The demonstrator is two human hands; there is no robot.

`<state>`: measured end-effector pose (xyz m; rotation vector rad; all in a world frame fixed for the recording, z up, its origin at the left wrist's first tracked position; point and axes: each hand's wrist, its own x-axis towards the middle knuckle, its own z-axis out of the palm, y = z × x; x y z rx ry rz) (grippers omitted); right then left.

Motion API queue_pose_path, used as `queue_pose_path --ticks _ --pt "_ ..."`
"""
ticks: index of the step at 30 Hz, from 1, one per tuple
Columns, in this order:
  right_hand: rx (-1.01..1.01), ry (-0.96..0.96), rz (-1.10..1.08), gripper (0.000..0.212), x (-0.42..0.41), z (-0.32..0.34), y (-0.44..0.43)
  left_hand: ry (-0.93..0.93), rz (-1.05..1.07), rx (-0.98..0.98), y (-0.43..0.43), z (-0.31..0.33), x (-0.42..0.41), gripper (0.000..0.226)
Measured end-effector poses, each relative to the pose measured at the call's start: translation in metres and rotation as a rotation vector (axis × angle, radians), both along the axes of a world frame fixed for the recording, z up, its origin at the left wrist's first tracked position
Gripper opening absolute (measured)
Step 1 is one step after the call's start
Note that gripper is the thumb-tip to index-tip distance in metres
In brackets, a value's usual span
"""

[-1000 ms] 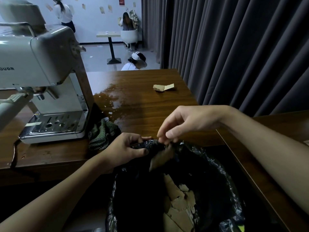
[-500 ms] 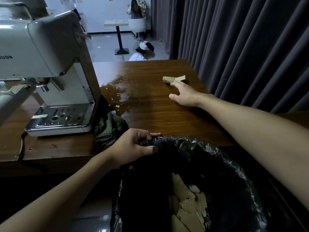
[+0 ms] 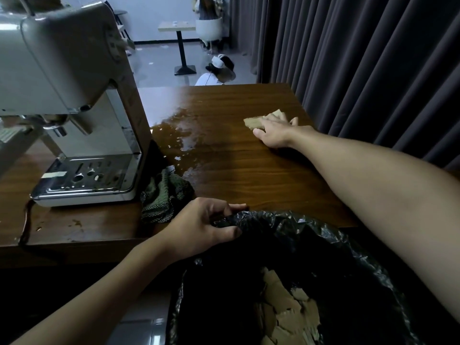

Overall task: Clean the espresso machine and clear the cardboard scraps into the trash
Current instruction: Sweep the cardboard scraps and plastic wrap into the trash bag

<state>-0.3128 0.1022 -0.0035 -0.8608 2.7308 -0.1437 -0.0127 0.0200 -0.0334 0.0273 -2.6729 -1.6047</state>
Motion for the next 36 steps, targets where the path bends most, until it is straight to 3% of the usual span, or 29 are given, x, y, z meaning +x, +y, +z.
queue_pose_path --ticks 3,9,14,19,24,28,36 --pt "0.008 0.025 0.026 0.066 0.011 0.003 0.007 0.0 -0.004 -0.02 0.001 0.0 -0.001 0.026" --pt "-0.16 -0.05 0.044 0.06 0.031 0.008 0.029 -0.001 0.001 -0.042 0.0 -0.001 -0.001 0.018" --pt "-0.138 -0.008 0.135 0.015 0.045 0.005 0.057 -0.007 0.039 -0.067 0.004 0.003 -0.001 0.019" --pt "-0.131 0.039 0.152 0.041 0.065 -0.002 0.088 -0.031 0.073 -0.084 0.004 0.002 0.001 0.028" --pt "-0.184 -0.052 0.087 0.04 0.079 0.0 0.109 -0.054 0.071 -0.05 0.007 0.007 0.001 0.032" --pt "-0.339 -0.158 -0.067 0.058 0.094 0.001 0.122 -0.025 0.088 -0.034 0.009 0.007 0.002 0.021" --pt "-0.619 -0.241 -0.259 0.051 0.15 0.032 0.162 0.065 -0.04 -0.064 0.004 0.004 0.002 0.019"
